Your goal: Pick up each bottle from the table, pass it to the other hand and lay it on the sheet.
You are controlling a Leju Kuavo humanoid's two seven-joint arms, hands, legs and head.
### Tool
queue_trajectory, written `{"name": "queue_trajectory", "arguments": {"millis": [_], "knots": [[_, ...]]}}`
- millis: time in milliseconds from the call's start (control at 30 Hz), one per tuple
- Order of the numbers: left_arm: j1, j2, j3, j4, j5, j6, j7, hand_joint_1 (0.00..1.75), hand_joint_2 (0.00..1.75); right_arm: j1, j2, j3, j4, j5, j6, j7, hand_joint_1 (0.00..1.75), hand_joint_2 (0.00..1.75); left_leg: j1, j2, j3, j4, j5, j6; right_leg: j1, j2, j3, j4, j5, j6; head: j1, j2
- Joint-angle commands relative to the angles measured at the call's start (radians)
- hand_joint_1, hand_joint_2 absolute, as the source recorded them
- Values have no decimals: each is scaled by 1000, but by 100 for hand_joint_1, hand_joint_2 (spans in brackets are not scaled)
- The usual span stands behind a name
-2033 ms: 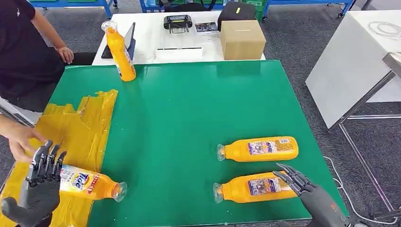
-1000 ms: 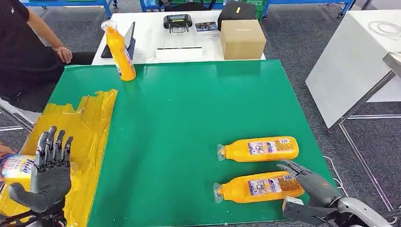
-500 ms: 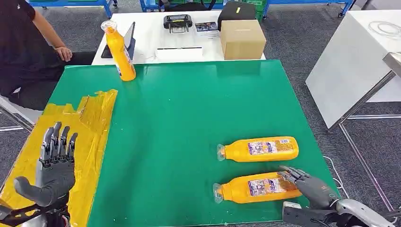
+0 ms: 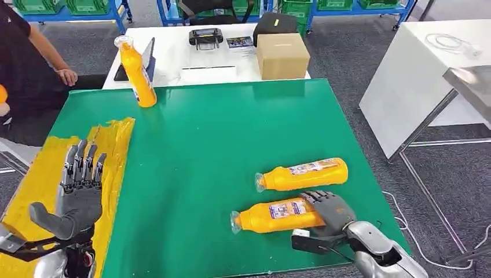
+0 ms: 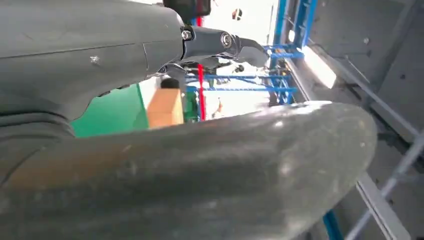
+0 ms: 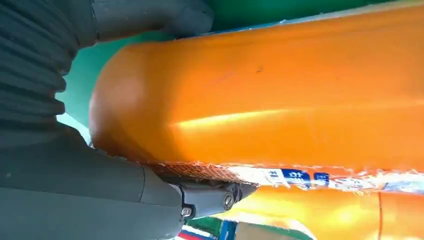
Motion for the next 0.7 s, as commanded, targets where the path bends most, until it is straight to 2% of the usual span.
{"name": "queue_trajectory", "arguments": {"millis": [33,100,133,167,200,233,267,300,333,367,400,467,500,533,567,633,667,700], "knots": [[-43,-4,-20,83,4,-1,5,0,0,66,110,136,282,6,15,8,175,175,1,-7,-27,8,10,1,1,-6,-24,7,8,1,0,0],[-50,-5,-21,89,9,-3,8,0,0,62,115,142,297,6,20,6,175,175,2,-3,-25,3,14,2,2,-2,-23,2,14,1,0,0],[-53,-4,-22,91,10,-4,9,0,0,63,117,144,302,5,19,7,175,175,1,-7,-35,2,19,0,1,-6,-32,1,17,2,-1,0],[-58,-4,-25,97,12,-4,10,0,0,60,121,147,316,0,19,0,175,175,2,-5,-31,2,20,2,2,-3,-29,0,20,0,-1,0],[-61,-2,-26,100,14,-4,11,0,0,63,122,143,318,-15,15,-9,175,175,2,-9,-38,2,24,4,2,-8,-34,1,22,-1,0,0],[-63,0,-27,103,15,-4,11,0,0,66,117,143,313,-25,14,-14,175,175,4,-5,-28,2,23,-1,4,-4,-26,0,21,0,-1,0],[-65,1,-27,106,17,-4,11,0,0,72,111,136,302,-43,12,-19,175,175,4,-3,-27,5,15,-1,4,-2,-25,3,17,-3,0,0],[-66,2,-27,108,18,-3,11,0,0,77,108,128,291,-63,12,-26,175,175,3,-8,-36,7,19,0,3,-7,-33,6,20,-2,-1,0],[-67,3,-27,110,19,-4,11,0,0,83,103,122,278,-80,13,-32,175,175,5,-5,-34,7,19,-1,4,-3,-32,6,20,-2,-1,0],[-65,5,-27,112,22,-5,10,0,0,98,96,100,239,-131,8,-50,175,175,5,-5,-35,7,21,-1,4,-3,-34,5,20,-2,-1,0],[-58,8,-24,110,25,-1,9,0,0,117,94,69,184,-196,-21,-88,175,175,6,-1,-27,5,18,-1,6,0,-26,4,18,-2,0,0],[-16,4,-10,79,33,20,24,0,0,173,131,-28,12,-325,-100,-158,175,175,4,-10,-45,8,25,0,4,-8,-43,8,21,-2,0,0],[7,0,-6,59,43,24,38,0,0,200,162,-74,-79,-370,-122,-190,175,175,6,-2,-32,5,21,-2,6,0,-30,4,21,-1,-1,0],[27,-8,-4,42,55,17,40,0,0,216,190,-110,-167,-431,-118,-226,175,175,5,-4,-40,6,23,-1,5,-2,-38,6,22,-1,0,0],[45,-18,-7,29,64,19,64,0,175,223,222,-149,-255,-483,-95,-240,175,175,4,-3,-38,4,25,1,5,-1,-36,5,24,-1,-1,0],[61,-38,-28,16,77,35,98,0,175,219,275,-224,-349,-560,-63,-288,175,175,2,-10,-48,1,32,-1,3,-8,-44,4,28,-1,-1,0],[68,-45,-58,7,79,41,103,0,175,203,305,-263,-373,-605,-14,-304,175,175,4,-13,-37,0,30,-3,4,-10,-22,3,26,-1,-1,0],[71,-50,-79,5,83,64,116,0,175,188,328,-287,-374,-633,30,-315,175,175,3,-16,-37,2,31,-4,4,-12,-22,4,25,0,-1,0]]}}
